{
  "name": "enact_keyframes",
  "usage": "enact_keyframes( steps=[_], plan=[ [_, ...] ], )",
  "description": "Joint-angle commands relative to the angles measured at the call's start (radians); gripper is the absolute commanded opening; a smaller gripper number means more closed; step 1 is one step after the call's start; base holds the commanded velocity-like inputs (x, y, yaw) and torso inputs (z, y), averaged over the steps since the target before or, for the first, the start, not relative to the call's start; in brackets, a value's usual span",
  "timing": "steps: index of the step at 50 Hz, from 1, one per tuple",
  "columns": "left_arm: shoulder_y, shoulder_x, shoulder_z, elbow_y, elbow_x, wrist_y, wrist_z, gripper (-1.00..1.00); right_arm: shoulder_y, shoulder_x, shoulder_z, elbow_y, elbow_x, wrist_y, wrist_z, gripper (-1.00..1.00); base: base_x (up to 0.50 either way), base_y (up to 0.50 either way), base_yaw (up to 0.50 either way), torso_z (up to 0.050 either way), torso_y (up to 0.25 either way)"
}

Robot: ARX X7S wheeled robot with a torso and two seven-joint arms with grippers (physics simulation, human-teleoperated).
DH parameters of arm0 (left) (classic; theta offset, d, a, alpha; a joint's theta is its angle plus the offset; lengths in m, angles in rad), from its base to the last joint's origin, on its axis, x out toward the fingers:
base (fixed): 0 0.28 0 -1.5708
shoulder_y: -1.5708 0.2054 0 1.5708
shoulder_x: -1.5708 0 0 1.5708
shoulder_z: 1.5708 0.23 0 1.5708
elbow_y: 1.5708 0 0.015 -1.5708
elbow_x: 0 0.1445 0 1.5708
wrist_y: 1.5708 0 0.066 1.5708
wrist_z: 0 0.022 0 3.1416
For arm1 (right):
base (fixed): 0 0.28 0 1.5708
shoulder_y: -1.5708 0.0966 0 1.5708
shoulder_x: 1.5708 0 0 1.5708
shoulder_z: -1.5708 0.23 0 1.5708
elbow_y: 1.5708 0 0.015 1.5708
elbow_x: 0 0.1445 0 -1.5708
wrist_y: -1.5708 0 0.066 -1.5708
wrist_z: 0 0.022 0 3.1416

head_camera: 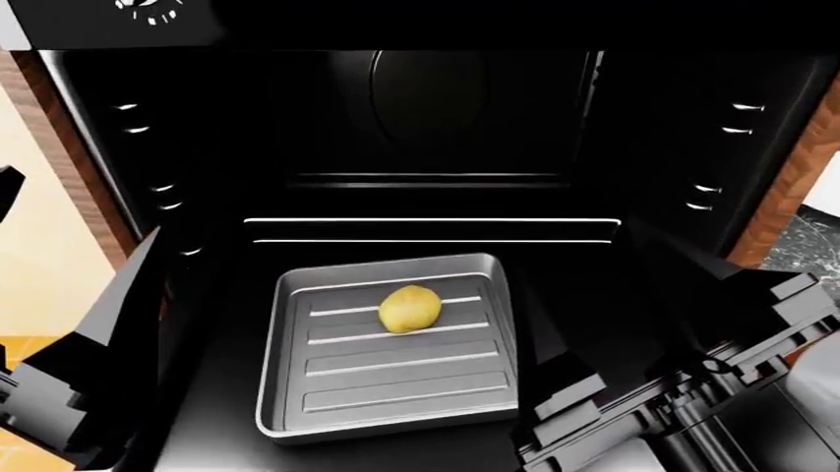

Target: Pick the potato from the oven and place it on the plate on the counter.

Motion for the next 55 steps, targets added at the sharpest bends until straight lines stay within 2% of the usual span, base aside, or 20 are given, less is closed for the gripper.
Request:
enact_keyframes(
  steps=[1,6,14,27,39,55],
  plan=[
    [0.007,0.0,0.005,0.0,0.007,0.009,0.0,1.0,-0.008,0.011,-0.016,0.004,-0.002,-0.004,0.002,1.0,0.0,0.0,0.0,0.0,0.0],
    [0.009,-0.006,0.005,0.0,0.002,0.013,-0.004,1.0,0.001,0.033,-0.053,0.011,-0.001,-0.024,0.018,1.0,0.0,0.0,0.0,0.0,0.0],
    [0.008,-0.011,0.012,-0.005,0.001,0.019,-0.006,1.0,0.052,0.166,-0.233,0.06,0.038,-0.128,0.092,1.0,0.0,0.0,0.0,0.0,0.0],
    [0.0,-0.023,0.032,-0.006,-0.007,0.026,-0.014,1.0,0.093,0.218,-0.402,0.132,0.063,-0.163,0.094,1.0,0.0,0.0,0.0,0.0,0.0],
    [0.009,-0.021,0.038,-0.008,-0.002,0.03,-0.014,1.0,0.13,0.201,-0.469,0.293,-0.001,-0.092,-0.004,1.0,0.0,0.0,0.0,0.0,0.0],
    [0.016,-0.025,0.04,-0.01,-0.001,0.036,-0.012,1.0,0.151,0.127,-0.513,0.42,-0.234,-0.01,-0.223,1.0,0.0,0.0,0.0,0.0,0.0]
  ],
)
